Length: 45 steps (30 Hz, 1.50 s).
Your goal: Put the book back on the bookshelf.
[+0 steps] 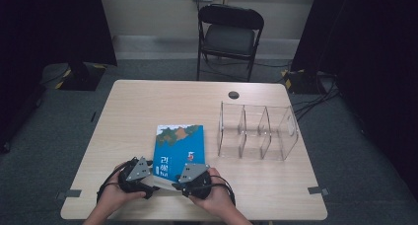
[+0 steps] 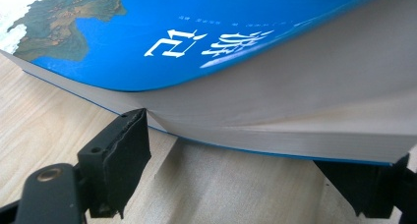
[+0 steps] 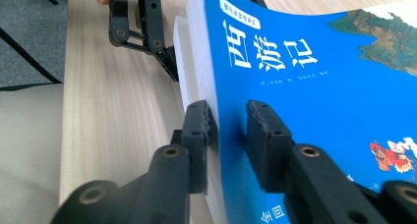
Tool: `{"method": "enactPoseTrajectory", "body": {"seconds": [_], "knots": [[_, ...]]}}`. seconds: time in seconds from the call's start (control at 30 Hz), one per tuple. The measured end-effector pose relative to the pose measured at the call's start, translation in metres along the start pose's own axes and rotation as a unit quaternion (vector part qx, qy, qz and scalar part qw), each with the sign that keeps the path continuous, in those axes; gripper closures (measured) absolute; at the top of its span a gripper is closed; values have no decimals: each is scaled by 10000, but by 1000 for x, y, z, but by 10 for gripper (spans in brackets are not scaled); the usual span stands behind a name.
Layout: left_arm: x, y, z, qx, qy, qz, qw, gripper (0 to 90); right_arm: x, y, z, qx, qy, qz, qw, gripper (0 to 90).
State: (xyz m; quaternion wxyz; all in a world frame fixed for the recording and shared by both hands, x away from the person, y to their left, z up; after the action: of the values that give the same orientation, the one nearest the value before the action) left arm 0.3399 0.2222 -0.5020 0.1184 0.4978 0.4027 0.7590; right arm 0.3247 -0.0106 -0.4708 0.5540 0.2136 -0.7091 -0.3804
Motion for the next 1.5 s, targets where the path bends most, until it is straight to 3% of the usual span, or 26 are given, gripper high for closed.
{"method": "enactPoseTrajectory", "body": {"seconds": [0.13,0.27,0.67,0.77,0.9,0.97,1.0,1.1,1.27,1.4,1.5], "knots": [[0,-1,0,-4,7,-41,10000,153,3,2,0,-114,1,24,9999,766],[0,0,0,-88,14,-62,9999,146,8,2,-5,-406,111,-84,9991,789],[12,8,6,97,-93,-314,9994,134,23,15,-16,-796,394,-124,9960,814],[20,16,2,-37,-69,-365,9993,130,33,24,-17,-875,520,-187,9946,816],[28,25,2,-98,77,-403,9991,20,42,34,-16,-879,681,-189,9936,817],[31,28,3,-22,23,-597,9982,0,46,38,-17,-923,759,-202,9926,818],[32,30,2,-87,22,-680,9976,0,47,39,-17,-899,792,-171,9927,817],[33,38,1,-402,5,-626,9972,0,49,42,-16,-823,845,-77,9930,818],[32,40,3,-544,-154,-711,9959,9,51,42,-19,-820,947,-54,9921,817],[32,40,1,-935,-354,-759,9921,118,49,41,-23,-831,1105,8,9904,817],[31,39,0,-993,-515,-741,9910,201,47,38,-25,-870,1152,-7,9895,817]]}}
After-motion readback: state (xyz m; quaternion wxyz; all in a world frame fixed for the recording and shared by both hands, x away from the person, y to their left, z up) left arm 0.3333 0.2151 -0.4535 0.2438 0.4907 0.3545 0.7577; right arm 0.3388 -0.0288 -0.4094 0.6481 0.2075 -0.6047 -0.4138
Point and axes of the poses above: each handheld gripper's, and its own axes: x roughly backward along the jaws, y roughly out of its top, z roughly to its left, the point moved 1 cm from there along -x, roughly forward along the jaws
